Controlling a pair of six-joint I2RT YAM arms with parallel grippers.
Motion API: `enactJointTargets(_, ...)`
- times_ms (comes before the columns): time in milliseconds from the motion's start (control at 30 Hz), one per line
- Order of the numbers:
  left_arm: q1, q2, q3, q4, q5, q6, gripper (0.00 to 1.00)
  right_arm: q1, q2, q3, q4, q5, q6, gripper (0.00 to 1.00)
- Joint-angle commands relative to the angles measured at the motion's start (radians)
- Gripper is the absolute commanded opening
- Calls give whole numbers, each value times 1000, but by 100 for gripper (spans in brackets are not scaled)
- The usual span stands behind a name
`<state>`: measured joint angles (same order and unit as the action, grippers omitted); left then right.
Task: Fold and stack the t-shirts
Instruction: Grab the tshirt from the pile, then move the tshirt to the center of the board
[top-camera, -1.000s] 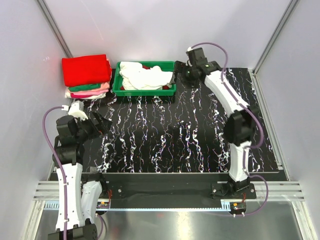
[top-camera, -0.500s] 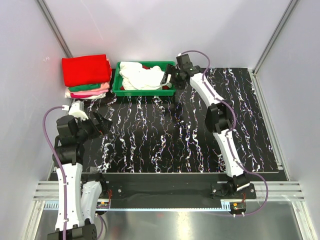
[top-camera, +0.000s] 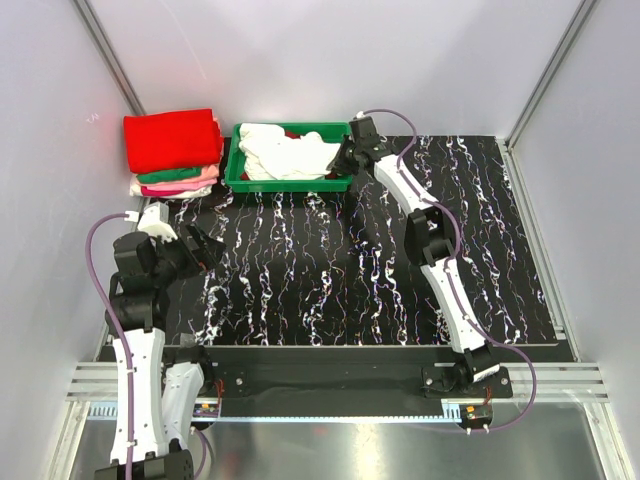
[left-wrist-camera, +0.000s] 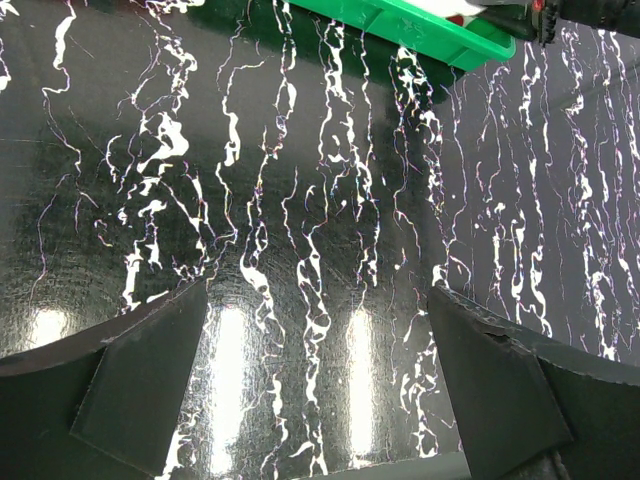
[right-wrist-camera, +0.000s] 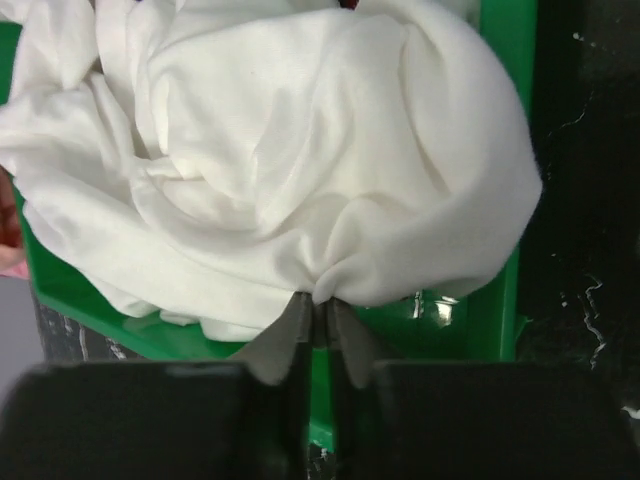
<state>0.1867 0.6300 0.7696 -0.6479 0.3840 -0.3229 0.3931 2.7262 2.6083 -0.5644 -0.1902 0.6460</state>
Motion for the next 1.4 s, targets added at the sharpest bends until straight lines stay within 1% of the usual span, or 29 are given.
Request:
enactJointTargets(0,-6,-6,-3,53,1,-4,99,4,-3,45,66,31,20,0)
enactJointTargets(167,-6,-7,-4,51,0,-4,99,4,-117,35,125,-46,33,0)
enactJointTargets(267,-6,-7,-4,51,0,-5,99,6,-204,103,155,-185,26,0)
enactJointTargets(300,-6,-7,-4,53,-2,-5,99,7,-233,142,156,-256,20,0)
enactJointTargets(367,-6,-7,-4,51,-2,-4,99,7,-369,139,147,-301,-29,0)
enactJointTargets(400,-6,-6,-3,51,-5,-4,99,9,-435,75,141,-320,-58,0)
enactJointTargets(433,-6,-6,-3,51,-5,-4,99,9,-589,18,139,-318,-92,0)
enactJointTargets(467,-6,-7,-3,51,-8,-4,99,6,-677,-57,135,-292,-159,0)
enactJointTargets(500,-6,-9,-3,50,-10,-2,99,1,-769,-241,138,-246,-186,0)
enactJointTargets(533,-4,-13,-3,50,-13,-4,99,-6,-947,-345,141,-141,-203,0)
enactJointTargets(567,-6,-15,-3,50,-14,-4,99,-20,-1033,-457,159,-86,-212,0)
enactJointTargets(600,-4,-19,-3,51,-14,-4,99,-51,-1116,-684,165,-27,-203,0)
enactJointTargets(633,-7,-21,-3,50,-20,-5,99,-69,-1255,-793,161,59,-194,1)
enactJointTargets(667,-6,-23,-4,51,-17,-5,99,-86,-1311,-897,135,86,-186,51)
enactJointTargets(700,-6,-21,-3,50,-19,-5,99,-106,-1362,-1077,101,119,-187,82)
enactJointTargets(733,-4,-19,-3,48,-23,-5,99,-109,-1428,-1153,53,215,-187,99)
enactJointTargets(767,-6,-18,-3,48,-20,-7,99,-114,-1454,-1224,-63,280,-165,100)
enactJointTargets(800,-6,-18,-3,47,-22,-5,99,-138,-1479,-1367,-116,390,-128,99)
enactJointTargets(833,-6,-18,-3,50,-20,-7,99,-160,-1517,-1436,-155,396,-90,100)
enactJointTargets(867,-6,-18,-4,48,-20,-8,99,-184,-1537,-1558,-176,377,-42,100)
enactJointTargets(900,-6,-16,-4,48,-23,-8,99,-201,-1559,-1608,-170,335,-26,100)
enactJointTargets(1000,-10,-12,-12,53,-22,-13,99,-211,-1640,-1711,-146,282,7,99)
enactJointTargets(1133,-70,39,-6,59,-20,-16,99,-211,-1625,-1745,-106,216,-3,100)
enactJointTargets(1167,-120,66,-3,63,-33,-27,99,-211,-1611,-1737,-103,213,-6,100)
enactJointTargets(1233,-208,97,-1,77,-117,-50,99,-211,-1567,-1731,-97,209,-22,100)
enactJointTargets(1267,-313,115,2,103,-150,-76,99,-211,-1553,-1725,-97,210,-25,100)
enactJointTargets(1300,-366,170,13,114,-216,-87,99,-211,-1528,-1719,-104,224,-28,100)
enactJointTargets(1333,-416,206,32,125,-247,-97,99,-211,-1519,-1719,-101,227,-42,99)
enactJointTargets(1367,-491,280,45,155,-264,-111,99,-217,-1511,-1711,-101,236,-49,100)
